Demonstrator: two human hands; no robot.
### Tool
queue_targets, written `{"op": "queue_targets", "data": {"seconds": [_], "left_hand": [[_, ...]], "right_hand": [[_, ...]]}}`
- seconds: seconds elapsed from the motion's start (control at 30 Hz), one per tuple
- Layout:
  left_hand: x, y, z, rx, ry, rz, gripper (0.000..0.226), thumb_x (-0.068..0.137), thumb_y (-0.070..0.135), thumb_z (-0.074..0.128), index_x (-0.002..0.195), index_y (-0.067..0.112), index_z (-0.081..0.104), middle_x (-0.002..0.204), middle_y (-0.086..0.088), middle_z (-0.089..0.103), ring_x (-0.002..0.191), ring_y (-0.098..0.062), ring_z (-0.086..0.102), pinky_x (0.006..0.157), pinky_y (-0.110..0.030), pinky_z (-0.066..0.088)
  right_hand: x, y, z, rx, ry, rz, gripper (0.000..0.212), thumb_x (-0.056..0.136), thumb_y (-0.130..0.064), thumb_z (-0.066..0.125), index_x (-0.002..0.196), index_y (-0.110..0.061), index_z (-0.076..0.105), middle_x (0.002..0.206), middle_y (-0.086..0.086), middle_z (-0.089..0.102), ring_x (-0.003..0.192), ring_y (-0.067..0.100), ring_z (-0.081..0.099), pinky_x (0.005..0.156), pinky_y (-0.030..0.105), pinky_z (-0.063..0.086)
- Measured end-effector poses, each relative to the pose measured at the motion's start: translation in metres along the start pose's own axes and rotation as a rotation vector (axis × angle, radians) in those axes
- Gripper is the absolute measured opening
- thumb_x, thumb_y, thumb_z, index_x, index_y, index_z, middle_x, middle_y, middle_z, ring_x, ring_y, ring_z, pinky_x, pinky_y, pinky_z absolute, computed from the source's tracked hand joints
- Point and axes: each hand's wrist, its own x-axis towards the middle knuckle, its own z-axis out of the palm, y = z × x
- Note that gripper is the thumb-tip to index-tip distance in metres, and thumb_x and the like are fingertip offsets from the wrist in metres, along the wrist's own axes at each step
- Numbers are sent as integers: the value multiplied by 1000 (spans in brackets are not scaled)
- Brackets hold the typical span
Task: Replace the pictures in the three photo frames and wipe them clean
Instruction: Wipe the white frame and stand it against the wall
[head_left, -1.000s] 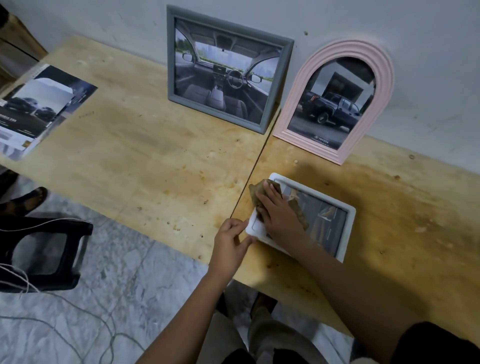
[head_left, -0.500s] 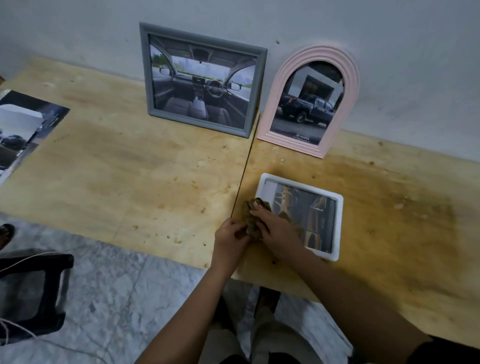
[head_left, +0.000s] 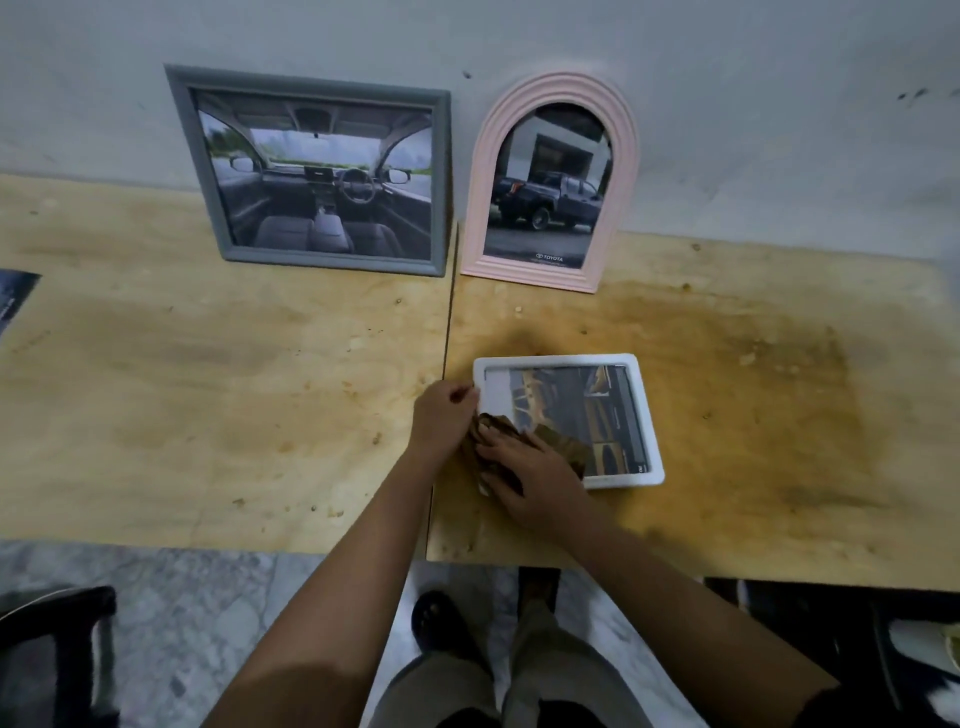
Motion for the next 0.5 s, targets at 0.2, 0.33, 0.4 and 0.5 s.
{"op": "queue_targets", "data": {"seconds": [0.2, 0.33, 0.4, 0.5], "left_hand": [[7, 12, 7, 88, 65, 107, 15, 84, 13, 67, 81, -1, 71, 81, -16, 68, 72, -17, 54, 69, -24, 38], [2, 13, 12, 75, 84, 115, 14, 86, 8, 62, 73, 5, 64, 79, -16, 65, 72, -18, 53, 66, -25, 37], [4, 9, 14, 75, 79, 122, 11, 87, 9, 62, 76, 8, 65, 89, -17, 67, 80, -23, 58, 69, -27, 41], [6, 5, 16, 87, 79, 118, 13, 87, 11, 62, 91, 3, 70, 99, -17, 66, 91, -27, 60, 74, -28, 42]], "right_hand": [[-4, -7, 5, -74, 96, -32, 38, 88, -32, 51, 116, -11, 65, 129, 7, 60, 118, 19, 58, 100, 33, 40], [-19, -8, 8, -98, 134, -67, 34, 85, -28, 50, 109, -13, 69, 122, 3, 65, 108, 16, 63, 94, 30, 46], [-29, -1, 5, -144, 134, -101, 32, 81, -22, 50, 105, -16, 70, 117, 0, 67, 104, 13, 65, 91, 29, 48], [-38, 12, -4, -192, 153, -111, 33, 77, -17, 48, 98, -18, 73, 104, -3, 72, 95, 11, 68, 90, 24, 40]]}}
